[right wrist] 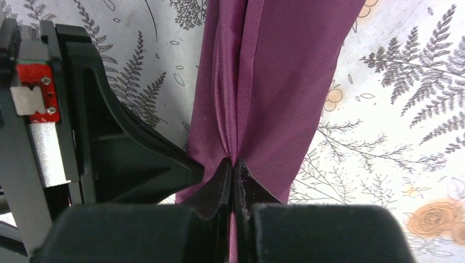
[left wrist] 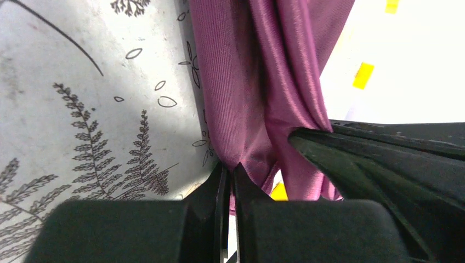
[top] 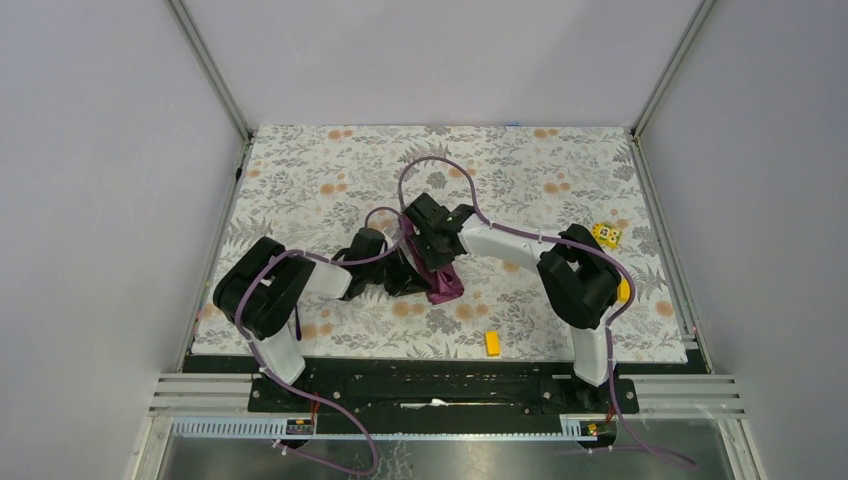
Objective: Fold the napkin into a case and place the utensils inside
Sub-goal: Grasp the top corner of the smaller rectangle folded napkin from the folded napkin.
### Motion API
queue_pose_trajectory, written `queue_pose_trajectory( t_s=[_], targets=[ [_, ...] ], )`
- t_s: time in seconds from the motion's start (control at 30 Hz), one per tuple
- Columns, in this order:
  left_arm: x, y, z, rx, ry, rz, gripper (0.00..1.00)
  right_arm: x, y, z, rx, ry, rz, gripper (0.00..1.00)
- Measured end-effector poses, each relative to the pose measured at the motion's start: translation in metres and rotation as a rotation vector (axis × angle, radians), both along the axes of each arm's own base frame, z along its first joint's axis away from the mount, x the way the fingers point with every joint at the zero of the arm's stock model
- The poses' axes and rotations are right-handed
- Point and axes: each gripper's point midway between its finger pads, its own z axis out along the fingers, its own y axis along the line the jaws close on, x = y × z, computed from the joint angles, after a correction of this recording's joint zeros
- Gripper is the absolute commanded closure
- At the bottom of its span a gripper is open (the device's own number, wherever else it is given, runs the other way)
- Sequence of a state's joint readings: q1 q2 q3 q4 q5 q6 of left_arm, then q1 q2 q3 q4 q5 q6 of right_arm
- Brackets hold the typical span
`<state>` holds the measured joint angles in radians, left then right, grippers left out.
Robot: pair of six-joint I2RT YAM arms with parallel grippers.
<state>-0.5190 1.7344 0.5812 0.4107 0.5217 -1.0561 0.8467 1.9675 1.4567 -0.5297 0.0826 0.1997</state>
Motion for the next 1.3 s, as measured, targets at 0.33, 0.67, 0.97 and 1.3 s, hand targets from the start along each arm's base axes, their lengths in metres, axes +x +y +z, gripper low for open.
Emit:
queue_pose_trajectory(
  t_s=[0.33, 0.67, 0.97, 1.3],
  targets=[
    [0.000, -0.003, 0.000, -0.002, 0.002, 0.006, 1.00, -0.005, 0.011, -0.013, 0.079, 0.046, -0.130, 1.00],
    [0.000, -0.004, 0.000, 0.003, -0.004, 0.009, 0.99, -0.008, 0.016, -0.029, 0.150, 0.075, -0.216, 0.99],
    [0.000, 0.003, 0.002, 0.031, -0.033, 0.025, 0.73, 0.000, 0.022, -0.033, 0.355, 0.120, -0.268, 0.98],
    [0.002, 0.061, 0.035, 0.144, -0.078, 0.088, 0.71, 0.012, 0.033, -0.033, 0.463, 0.128, -0.261, 0.97]
  ],
)
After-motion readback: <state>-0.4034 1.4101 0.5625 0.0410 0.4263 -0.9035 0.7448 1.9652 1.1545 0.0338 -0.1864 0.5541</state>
